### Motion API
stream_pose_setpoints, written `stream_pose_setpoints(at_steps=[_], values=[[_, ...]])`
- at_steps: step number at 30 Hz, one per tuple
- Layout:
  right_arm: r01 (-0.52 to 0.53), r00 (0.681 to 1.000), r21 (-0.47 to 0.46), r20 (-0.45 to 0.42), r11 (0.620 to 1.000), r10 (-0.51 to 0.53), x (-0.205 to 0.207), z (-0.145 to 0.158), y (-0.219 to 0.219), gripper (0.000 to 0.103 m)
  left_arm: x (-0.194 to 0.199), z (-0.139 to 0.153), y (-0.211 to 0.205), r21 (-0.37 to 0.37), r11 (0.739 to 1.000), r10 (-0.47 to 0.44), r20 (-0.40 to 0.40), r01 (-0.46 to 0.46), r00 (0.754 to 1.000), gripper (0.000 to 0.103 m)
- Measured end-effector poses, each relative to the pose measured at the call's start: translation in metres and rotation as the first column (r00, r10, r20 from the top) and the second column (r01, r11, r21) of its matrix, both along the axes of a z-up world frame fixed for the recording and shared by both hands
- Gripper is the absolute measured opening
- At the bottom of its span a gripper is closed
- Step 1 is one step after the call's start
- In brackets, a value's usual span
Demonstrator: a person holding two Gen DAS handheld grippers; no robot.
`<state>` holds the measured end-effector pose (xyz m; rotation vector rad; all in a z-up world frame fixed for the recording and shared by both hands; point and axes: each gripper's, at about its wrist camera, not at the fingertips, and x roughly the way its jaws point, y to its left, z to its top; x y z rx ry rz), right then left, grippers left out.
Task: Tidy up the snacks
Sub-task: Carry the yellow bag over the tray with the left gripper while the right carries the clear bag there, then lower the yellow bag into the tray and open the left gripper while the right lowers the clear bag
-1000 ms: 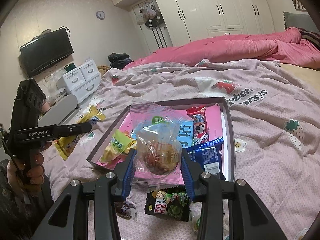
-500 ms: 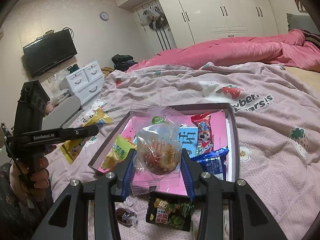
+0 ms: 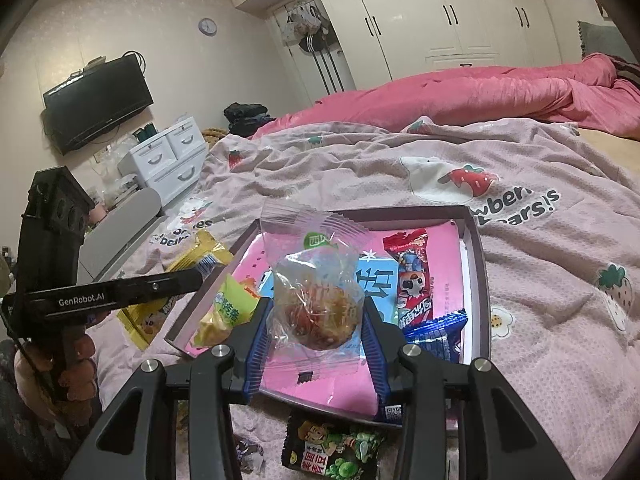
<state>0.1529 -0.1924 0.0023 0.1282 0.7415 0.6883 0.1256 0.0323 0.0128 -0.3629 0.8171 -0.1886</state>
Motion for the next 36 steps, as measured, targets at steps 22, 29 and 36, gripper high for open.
stream_pose_setpoints(at_steps=[22, 29, 36], values=[[-0.006, 0.999, 0.037, -0.04, 0.999, 0.007, 0.017, -0.011, -0.007, 0.043, 0.025, -0.016, -0.027, 0.034, 0.999, -0.025, -0.01, 0.025, 1.0, 0.02], [-0.002, 0.998, 0.04, -0.07, 0.999, 0.005, 0.021, -0.017, -0.01, 0.043, 0.031, -0.024, -0.039, 0.054, 0.996, -0.065, -0.019, 0.066, 0.998, 0.02], [-0.036, 0.996, -0.004, -0.084, 0.999, 0.035, 0.019, -0.023, 0.0, 0.043, 0.033, -0.03, -0.044, 0.065, 0.995, -0.076, -0.025, 0.077, 0.997, 0.02]])
